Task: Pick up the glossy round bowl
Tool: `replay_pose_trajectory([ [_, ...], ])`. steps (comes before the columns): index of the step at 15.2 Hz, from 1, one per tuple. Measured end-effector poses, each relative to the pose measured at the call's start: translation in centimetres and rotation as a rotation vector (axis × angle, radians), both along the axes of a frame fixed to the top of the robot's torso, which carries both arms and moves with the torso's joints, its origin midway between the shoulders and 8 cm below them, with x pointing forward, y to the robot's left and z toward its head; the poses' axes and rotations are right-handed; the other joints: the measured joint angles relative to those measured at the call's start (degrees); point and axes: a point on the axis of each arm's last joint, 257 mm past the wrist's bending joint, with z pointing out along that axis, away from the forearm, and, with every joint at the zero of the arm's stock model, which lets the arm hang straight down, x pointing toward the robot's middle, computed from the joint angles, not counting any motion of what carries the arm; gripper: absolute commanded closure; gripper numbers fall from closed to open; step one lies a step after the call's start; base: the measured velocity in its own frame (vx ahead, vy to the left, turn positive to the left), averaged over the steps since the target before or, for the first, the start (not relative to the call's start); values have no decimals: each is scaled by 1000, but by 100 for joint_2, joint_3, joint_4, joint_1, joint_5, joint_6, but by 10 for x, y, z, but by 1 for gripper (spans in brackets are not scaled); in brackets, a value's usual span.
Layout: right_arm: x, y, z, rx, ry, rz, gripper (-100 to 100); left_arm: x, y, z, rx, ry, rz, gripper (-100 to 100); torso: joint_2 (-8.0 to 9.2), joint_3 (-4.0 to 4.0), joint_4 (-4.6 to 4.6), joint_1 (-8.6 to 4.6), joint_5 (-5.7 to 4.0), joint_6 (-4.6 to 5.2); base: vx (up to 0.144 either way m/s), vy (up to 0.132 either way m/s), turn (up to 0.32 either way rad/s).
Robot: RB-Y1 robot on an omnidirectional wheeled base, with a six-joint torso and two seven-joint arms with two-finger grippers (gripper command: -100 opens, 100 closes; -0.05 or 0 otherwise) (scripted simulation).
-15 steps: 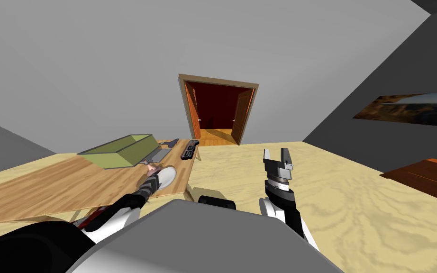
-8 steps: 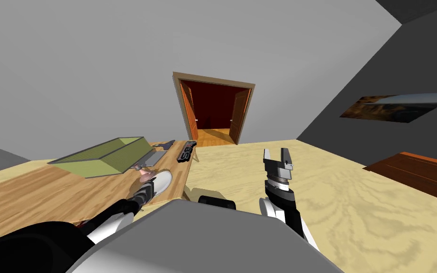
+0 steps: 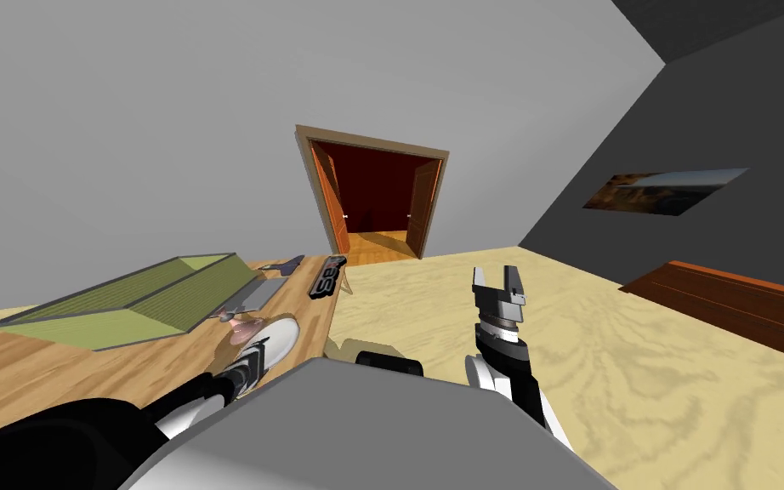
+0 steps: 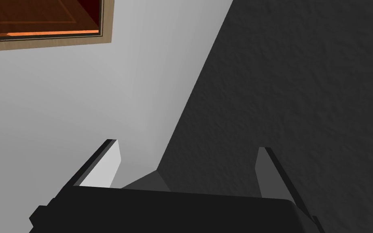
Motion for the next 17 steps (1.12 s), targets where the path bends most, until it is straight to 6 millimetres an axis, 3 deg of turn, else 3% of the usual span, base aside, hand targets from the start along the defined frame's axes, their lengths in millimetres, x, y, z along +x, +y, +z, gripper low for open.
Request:
replay_pose_trajectory([
  [7, 0, 0, 0, 0, 0, 0, 0, -48, 0, -22, -91, 113, 70, -100, 2, 1, 0, -2, 0, -1, 51, 27, -103],
  [17, 0, 0, 0, 0, 0, 0, 0, -125, -18, -45, -247, 280, 192, -100, -4, -2, -1, 5, 1, 0, 53, 43, -108],
])
